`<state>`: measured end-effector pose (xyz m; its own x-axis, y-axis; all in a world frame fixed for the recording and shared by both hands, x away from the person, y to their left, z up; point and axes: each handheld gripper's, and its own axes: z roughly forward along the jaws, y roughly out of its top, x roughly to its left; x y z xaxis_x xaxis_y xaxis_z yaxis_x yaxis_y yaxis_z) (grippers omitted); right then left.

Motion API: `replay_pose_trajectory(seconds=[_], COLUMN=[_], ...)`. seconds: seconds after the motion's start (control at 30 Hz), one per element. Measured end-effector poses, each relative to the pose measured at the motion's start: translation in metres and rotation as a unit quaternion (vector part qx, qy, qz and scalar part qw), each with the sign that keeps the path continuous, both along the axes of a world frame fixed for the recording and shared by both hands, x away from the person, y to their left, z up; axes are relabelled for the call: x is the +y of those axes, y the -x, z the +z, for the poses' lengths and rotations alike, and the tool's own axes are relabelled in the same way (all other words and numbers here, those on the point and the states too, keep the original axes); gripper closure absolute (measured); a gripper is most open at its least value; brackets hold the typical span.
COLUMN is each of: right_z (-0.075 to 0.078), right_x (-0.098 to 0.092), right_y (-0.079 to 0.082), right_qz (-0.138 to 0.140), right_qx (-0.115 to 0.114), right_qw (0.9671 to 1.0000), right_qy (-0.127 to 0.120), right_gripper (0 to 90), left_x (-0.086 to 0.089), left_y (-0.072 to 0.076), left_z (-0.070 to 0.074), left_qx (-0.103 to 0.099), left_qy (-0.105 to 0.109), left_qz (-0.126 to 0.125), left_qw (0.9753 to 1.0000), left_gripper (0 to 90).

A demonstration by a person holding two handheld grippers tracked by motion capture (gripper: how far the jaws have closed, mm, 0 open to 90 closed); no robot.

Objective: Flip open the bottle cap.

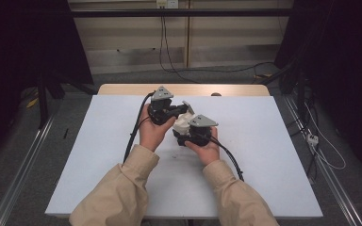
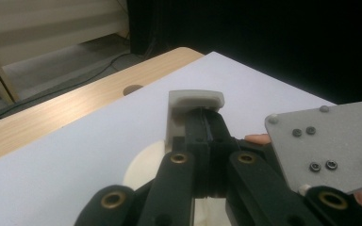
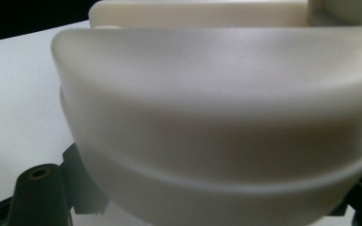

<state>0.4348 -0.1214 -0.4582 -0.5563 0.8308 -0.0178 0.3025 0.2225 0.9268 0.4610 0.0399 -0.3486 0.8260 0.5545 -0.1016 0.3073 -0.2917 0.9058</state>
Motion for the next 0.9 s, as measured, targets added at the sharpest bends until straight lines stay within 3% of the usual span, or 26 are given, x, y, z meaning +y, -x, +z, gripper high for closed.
replay_pose_trajectory(seconds=[0.9], right_z=[-0.0010], right_x=[-0.0006], right_y=[-0.0005], right_qz=[0.001], right_qx=[-0.002], right_qw=[1.0000], right_qy=[0.000], right_gripper=[18.8], left_x=[-0.0081], left_y=[-0.0086], left_z=[0.0036], left_qx=[-0.002], left_qy=[-0.003], left_qz=[0.006], left_qw=[1.0000], left_gripper=[90.0])
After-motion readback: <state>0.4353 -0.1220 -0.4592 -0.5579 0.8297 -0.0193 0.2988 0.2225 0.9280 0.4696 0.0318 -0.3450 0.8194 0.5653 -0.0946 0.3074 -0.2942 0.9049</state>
